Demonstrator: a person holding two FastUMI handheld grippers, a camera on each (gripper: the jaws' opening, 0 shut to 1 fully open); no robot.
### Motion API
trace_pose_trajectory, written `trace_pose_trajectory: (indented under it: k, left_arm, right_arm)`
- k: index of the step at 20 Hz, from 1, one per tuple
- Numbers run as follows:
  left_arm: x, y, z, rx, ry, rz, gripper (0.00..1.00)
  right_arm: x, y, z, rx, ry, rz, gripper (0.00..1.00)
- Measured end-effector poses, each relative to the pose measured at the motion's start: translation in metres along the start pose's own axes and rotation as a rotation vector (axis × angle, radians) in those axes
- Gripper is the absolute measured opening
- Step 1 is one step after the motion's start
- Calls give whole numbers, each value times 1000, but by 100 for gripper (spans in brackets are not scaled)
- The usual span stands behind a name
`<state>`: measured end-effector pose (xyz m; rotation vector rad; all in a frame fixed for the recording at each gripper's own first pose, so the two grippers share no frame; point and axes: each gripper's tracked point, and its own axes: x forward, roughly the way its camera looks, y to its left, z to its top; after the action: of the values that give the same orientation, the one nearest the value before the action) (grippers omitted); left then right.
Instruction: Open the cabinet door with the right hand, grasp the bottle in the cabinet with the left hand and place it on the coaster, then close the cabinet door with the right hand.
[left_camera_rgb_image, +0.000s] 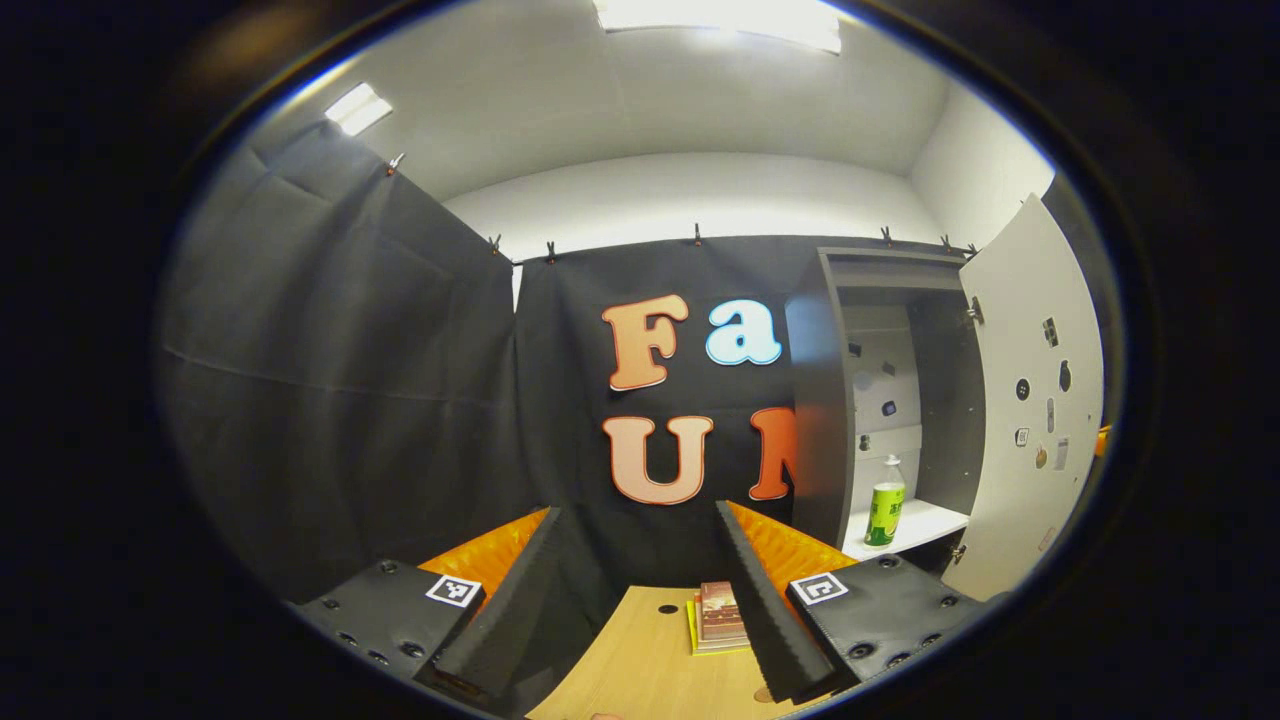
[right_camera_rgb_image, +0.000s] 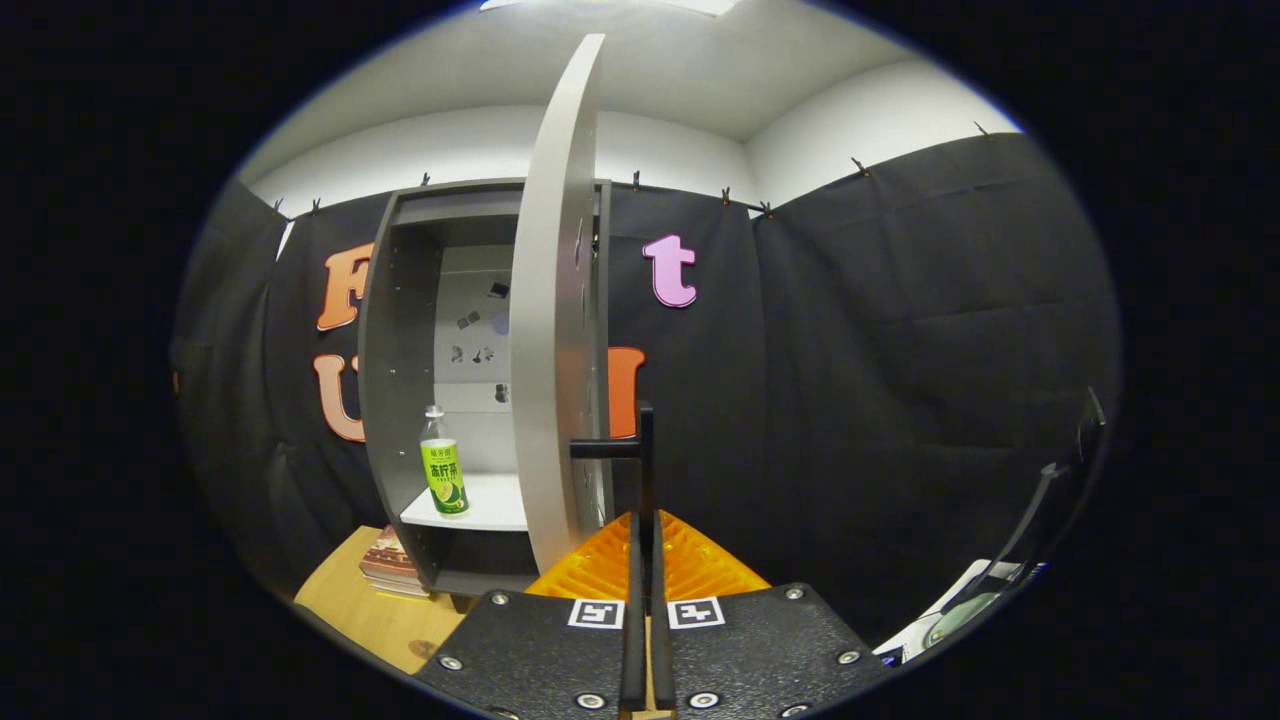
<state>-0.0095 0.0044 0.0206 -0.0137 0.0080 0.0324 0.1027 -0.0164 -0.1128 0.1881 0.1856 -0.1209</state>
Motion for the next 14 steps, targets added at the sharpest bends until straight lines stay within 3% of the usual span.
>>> trace_pose_trajectory:
  k: [6, 10, 14]
  left_arm:
    - [17, -74, 0, -10, 4, -84, 94]
    - [29, -132, -3, -30, 10, -143, 100]
    - [41, -189, -7, -43, 29, -199, 97]
  right_arm:
    - [-2, -13, 0, 1, 8, 28, 5]
    - [-6, -21, 0, -8, 10, 31, 4]
    - [-12, -38, 5, -8, 5, 43, 5]
